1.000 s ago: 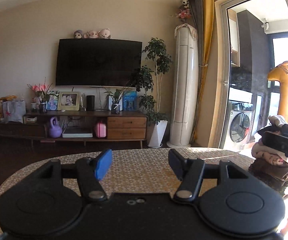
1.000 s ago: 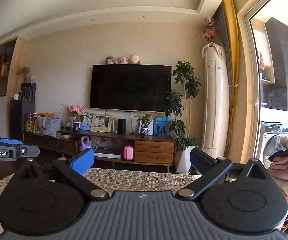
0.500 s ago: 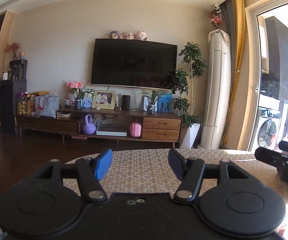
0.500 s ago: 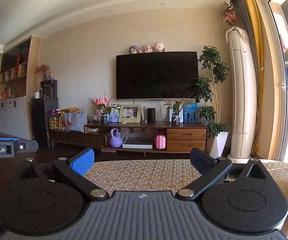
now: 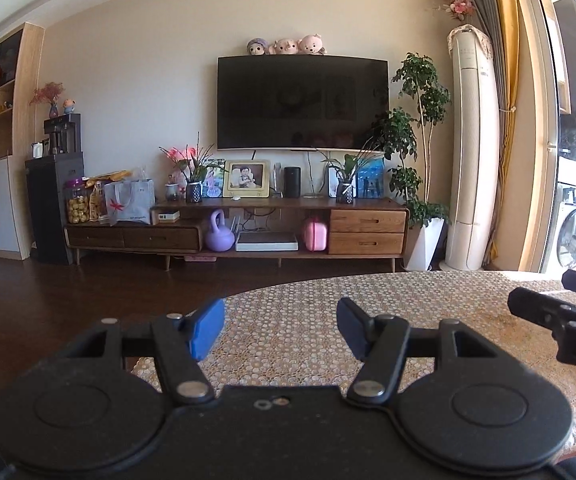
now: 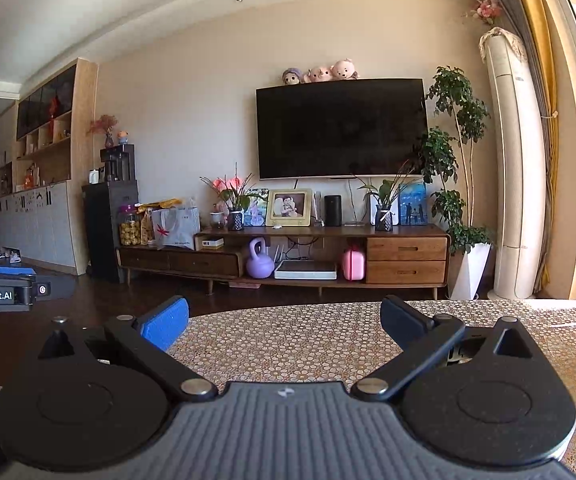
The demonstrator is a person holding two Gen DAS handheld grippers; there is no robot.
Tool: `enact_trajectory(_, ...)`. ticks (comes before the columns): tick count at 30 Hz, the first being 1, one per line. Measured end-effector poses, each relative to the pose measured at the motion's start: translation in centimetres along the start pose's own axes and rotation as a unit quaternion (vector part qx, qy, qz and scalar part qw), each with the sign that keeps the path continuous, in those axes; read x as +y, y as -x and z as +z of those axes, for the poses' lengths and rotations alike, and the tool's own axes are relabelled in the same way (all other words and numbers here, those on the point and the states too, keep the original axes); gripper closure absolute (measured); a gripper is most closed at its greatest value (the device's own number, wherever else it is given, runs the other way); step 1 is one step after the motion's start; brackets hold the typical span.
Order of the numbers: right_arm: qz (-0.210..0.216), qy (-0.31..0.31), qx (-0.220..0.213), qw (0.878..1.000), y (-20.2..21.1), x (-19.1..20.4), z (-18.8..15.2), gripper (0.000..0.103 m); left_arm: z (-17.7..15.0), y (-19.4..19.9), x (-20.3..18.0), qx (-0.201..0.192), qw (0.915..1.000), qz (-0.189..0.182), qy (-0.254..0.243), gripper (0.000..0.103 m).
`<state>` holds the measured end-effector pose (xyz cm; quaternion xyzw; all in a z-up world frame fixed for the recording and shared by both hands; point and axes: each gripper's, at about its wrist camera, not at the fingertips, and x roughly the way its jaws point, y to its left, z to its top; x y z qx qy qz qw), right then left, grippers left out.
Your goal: Fold clothes
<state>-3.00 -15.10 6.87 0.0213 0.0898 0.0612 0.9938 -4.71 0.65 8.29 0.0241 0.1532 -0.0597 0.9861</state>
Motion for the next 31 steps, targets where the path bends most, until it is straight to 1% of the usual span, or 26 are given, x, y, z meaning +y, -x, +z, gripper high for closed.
enact_trajectory(4, -0.004, -0.004, 0.009, 1.000, -0.8, -0.4, -0.4, 0.000, -0.3, -1.3, -0.3, 0.016, 0.9999, -0.003, -0.005, 0.000)
enact_trajectory(11, -0.002, 0.000, 0.023, 1.000, -2.1, -1.2, -0.3, 0.000, -0.8, -2.4, -1.5, 0.027, 0.9995, 0.000, -0.013, 0.000)
enact_trajectory(23, 0.012, 0.007, 0.033, 0.999, -2.4, -2.1, -0.2, 0.000, -0.8, -2.6, -3.1, 0.031, 0.9992, -0.003, -0.024, 0.000)
enact_trajectory(31, 0.015, 0.008, 0.035, 0.999, -2.3, -2.1, -0.2, 0.000, -0.8, -2.5, -3.3, 0.031, 0.9991, -0.004, -0.027, 0.000)
